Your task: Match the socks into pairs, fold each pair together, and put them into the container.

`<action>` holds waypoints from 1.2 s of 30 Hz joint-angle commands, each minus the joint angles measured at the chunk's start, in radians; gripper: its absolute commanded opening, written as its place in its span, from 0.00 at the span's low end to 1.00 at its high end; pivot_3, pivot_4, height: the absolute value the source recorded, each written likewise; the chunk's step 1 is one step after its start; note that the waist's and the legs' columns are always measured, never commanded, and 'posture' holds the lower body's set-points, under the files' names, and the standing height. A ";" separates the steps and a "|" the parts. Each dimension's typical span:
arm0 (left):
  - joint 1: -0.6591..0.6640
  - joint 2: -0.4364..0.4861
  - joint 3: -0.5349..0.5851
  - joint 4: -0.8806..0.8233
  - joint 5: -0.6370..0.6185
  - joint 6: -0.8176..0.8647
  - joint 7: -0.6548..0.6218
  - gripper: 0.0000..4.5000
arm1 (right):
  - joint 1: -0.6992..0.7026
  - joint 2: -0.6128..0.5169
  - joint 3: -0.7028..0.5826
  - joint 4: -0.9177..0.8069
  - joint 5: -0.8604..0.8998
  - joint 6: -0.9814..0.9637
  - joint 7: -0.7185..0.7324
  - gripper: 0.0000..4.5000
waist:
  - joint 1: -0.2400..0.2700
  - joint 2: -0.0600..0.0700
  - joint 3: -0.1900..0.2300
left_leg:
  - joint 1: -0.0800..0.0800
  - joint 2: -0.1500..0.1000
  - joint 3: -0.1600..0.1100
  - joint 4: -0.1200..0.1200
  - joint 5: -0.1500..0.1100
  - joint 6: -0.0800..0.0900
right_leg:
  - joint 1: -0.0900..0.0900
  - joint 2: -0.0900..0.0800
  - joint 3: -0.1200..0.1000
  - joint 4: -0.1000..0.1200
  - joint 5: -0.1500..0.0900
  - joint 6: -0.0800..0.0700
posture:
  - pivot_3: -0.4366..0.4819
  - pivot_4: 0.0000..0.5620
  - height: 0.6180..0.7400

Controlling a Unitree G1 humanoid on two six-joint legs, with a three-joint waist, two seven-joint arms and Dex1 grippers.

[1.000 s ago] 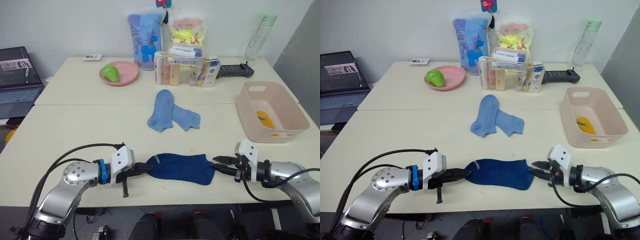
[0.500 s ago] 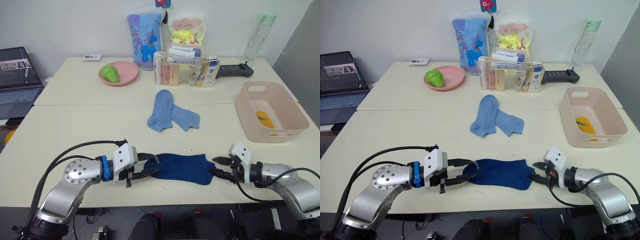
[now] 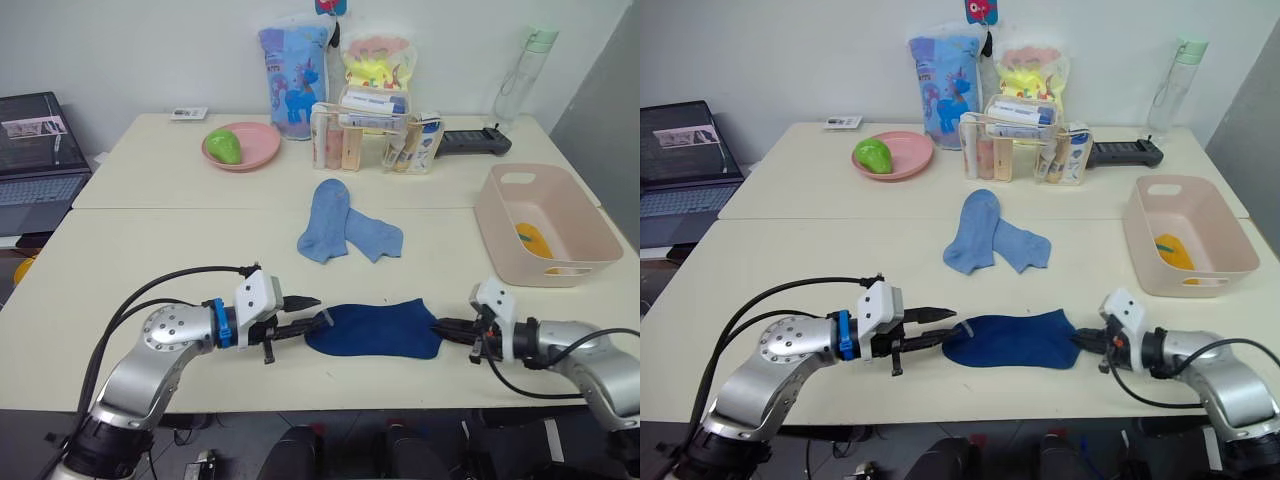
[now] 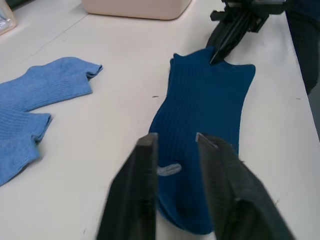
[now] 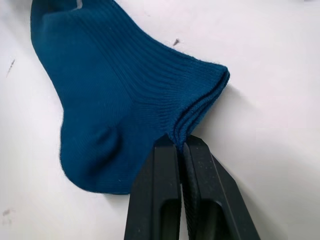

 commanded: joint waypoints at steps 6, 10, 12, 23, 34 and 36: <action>-0.191 -0.155 -0.209 0.187 0.125 -0.035 -0.028 0.01 | -0.040 0.000 -0.011 -0.006 0.023 0.013 0.024 0.00 | 0.000 -0.001 0.000 | 0.000 0.000 0.000 0.000 0.000 0.000 | 0.000 0.000 0.000 0.000 0.000 0.000 | 0.48 0.27 1.00; -0.238 -0.190 -0.266 0.247 0.179 -0.039 -0.029 0.01 | -0.047 -0.006 -0.021 -0.017 0.033 0.031 0.022 0.00 | -0.002 -0.001 0.000 | 0.000 0.000 0.000 0.000 0.000 0.000 | 0.000 0.000 0.000 0.001 0.000 0.000 | 0.48 0.27 1.00; -0.258 -0.195 -0.295 0.298 0.216 -0.043 -0.035 0.01 | -0.052 -0.011 -0.026 -0.020 0.042 0.042 0.024 0.00 | -0.003 -0.001 0.000 | 0.000 0.000 0.000 0.000 0.000 0.000 | 0.000 0.000 0.000 0.001 0.000 0.000 | 0.48 0.27 1.00; -0.275 -0.209 -0.324 0.378 0.279 -0.049 -0.037 0.01 | -0.126 0.021 -0.129 -0.145 0.356 0.309 0.018 0.00 | -0.002 -0.001 0.000 | 0.000 0.000 0.000 0.001 0.000 0.000 | 0.000 0.000 0.000 0.001 0.000 0.000 | 0.48 0.27 1.00; -0.234 -0.170 -0.231 0.273 0.203 0.017 -0.044 0.01 | -0.238 0.227 0.016 -0.169 0.400 0.369 -0.130 0.00 | -0.005 0.000 0.000 | 0.000 0.000 -0.001 0.001 0.000 0.000 | -0.001 0.000 0.000 0.001 0.000 0.000 | 0.48 0.27 1.00; -0.221 -0.112 -0.173 0.197 0.155 0.090 -0.064 0.01 | -0.250 0.236 0.062 -0.146 0.359 0.338 -0.127 0.00 | -0.009 -0.001 0.000 | 0.000 0.000 -0.001 0.000 0.000 0.000 | -0.001 0.000 0.000 0.001 0.000 0.000 | 0.48 0.27 1.00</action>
